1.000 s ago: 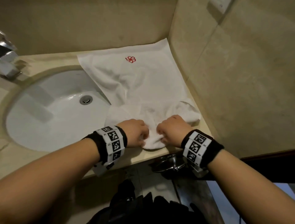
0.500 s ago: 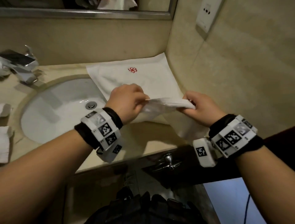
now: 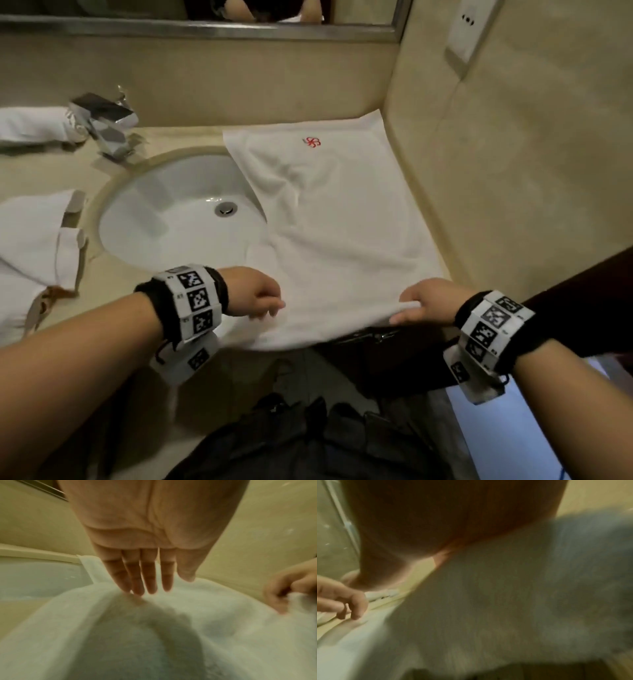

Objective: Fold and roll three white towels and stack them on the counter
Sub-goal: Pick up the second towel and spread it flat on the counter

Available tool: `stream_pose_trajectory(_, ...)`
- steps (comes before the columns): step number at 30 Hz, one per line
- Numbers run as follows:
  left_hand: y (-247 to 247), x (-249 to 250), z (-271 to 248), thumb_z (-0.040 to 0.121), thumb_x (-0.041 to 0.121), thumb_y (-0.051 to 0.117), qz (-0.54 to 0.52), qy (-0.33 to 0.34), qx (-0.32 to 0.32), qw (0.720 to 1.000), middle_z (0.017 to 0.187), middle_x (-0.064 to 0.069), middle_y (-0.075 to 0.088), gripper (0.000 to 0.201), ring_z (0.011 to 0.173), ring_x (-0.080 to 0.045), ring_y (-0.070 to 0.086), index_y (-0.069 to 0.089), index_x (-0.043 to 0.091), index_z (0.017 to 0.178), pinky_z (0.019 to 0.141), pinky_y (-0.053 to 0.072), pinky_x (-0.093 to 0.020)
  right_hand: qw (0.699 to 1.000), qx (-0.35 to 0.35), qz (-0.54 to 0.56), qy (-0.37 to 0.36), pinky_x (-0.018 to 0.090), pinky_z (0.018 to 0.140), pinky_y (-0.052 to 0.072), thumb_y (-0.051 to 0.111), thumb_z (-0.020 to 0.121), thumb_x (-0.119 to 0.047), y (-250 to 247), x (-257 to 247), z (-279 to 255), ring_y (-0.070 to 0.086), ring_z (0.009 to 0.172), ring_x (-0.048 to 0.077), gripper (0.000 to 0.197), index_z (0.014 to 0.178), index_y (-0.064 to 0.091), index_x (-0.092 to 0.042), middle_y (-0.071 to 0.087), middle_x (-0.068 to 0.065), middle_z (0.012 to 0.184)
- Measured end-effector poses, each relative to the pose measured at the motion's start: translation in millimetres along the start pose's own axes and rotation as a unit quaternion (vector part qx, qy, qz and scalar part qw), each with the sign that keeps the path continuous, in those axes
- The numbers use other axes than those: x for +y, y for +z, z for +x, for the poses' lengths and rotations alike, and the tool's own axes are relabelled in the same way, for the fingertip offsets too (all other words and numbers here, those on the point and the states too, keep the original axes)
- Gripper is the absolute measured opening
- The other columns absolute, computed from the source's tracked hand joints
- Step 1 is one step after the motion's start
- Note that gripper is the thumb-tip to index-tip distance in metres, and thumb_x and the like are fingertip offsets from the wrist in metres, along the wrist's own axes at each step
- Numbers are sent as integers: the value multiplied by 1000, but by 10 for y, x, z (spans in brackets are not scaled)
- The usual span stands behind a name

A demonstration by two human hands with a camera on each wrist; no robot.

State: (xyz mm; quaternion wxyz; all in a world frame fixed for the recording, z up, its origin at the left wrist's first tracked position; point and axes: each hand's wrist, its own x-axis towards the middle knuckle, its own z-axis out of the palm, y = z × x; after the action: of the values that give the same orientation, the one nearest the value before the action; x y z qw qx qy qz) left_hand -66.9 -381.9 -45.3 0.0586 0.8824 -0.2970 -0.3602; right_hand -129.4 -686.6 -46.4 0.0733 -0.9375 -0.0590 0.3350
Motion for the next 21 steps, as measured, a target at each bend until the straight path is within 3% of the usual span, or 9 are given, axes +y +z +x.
stream_pose_trajectory(2, 91, -108, 136, 91, 40, 46, 25, -54, 70, 996, 105, -1, 63, 28, 96, -19, 58, 62, 21, 102, 86, 43, -30, 999, -32, 23, 15, 27, 74, 37, 48, 84, -58, 165, 43, 63, 57, 93, 20, 47, 95, 64, -15, 65, 6, 101)
stream_pose_trajectory(4, 141, -237, 237, 88, 37, 50, 27, -119, 147, 982, 118, -7, 56, 32, 107, -28, 54, 57, 19, 114, 92, 43, -36, 997, -6, 78, 27, 29, 75, 39, 43, 87, -57, 228, 94, 128, 57, 88, 21, 45, 87, 65, -18, 66, 4, 91)
stream_pose_trajectory(7, 241, -355, 328, 86, 30, 50, 39, -167, 154, 973, 122, -10, 49, 36, 110, -32, 50, 49, 17, 119, 94, 43, -40, 973, 167, 149, 58, 29, 70, 40, 53, 88, -38, 200, 227, 341, 59, 83, 28, 25, 85, 64, -16, 62, 5, 79)
stream_pose_trajectory(9, 302, -373, 323, 88, 28, 45, 17, -154, 156, 976, 117, -11, 52, 30, 103, -31, 53, 49, 17, 116, 87, 45, -38, 940, 273, 174, 109, 33, 81, 43, 57, 86, -25, 145, 326, 506, 59, 91, 31, 24, 104, 61, -10, 62, 14, 97)
stream_pose_trajectory(10, 335, -391, 302, 89, 27, 44, 2, -143, 150, 978, 115, -10, 54, 27, 99, -30, 54, 49, 18, 115, 83, 44, -36, 934, 282, 177, 131, 34, 85, 43, 57, 85, -24, 130, 354, 589, 57, 95, 31, 27, 109, 58, -10, 60, 15, 103)
stream_pose_trajectory(14, 406, -508, 146, 85, 19, 51, -11, -65, 85, 994, 108, -4, 61, 19, 92, -19, 53, 58, 18, 103, 81, 41, -26, 946, 218, 167, 171, 34, 82, 42, 54, 87, -34, 186, 409, 814, 55, 98, 32, 28, 107, 50, -15, 58, 15, 110)
stream_pose_trajectory(18, 384, -605, 27, 84, 25, 58, -10, -46, -32, 998, 97, 7, 62, 13, 85, -9, 53, 62, 26, 97, 76, 39, -19, 935, 188, 158, 256, 35, 85, 42, 48, 89, -22, 67, 530, 855, 55, 103, 35, 15, 101, 49, -13, 58, 20, 115)
stream_pose_trajectory(19, 375, -617, 25, 84, 27, 57, -7, -43, -27, 999, 97, 8, 63, 12, 87, -10, 55, 62, 28, 96, 77, 41, -20, 932, 169, 159, 278, 36, 87, 42, 47, 88, -16, 22, 550, 849, 54, 106, 36, 16, 103, 50, -12, 56, 20, 118)
stream_pose_trajectory(21, 330, -664, 64, 83, 35, 59, 16, -38, 72, 997, 109, 7, 61, 22, 97, -14, 56, 60, 28, 104, 85, 43, -25, 933, 145, 134, 300, 39, 91, 43, 47, 85, -7, -42, 554, 839, 51, 111, 37, 25, 110, 49, -9, 51, 21, 124)
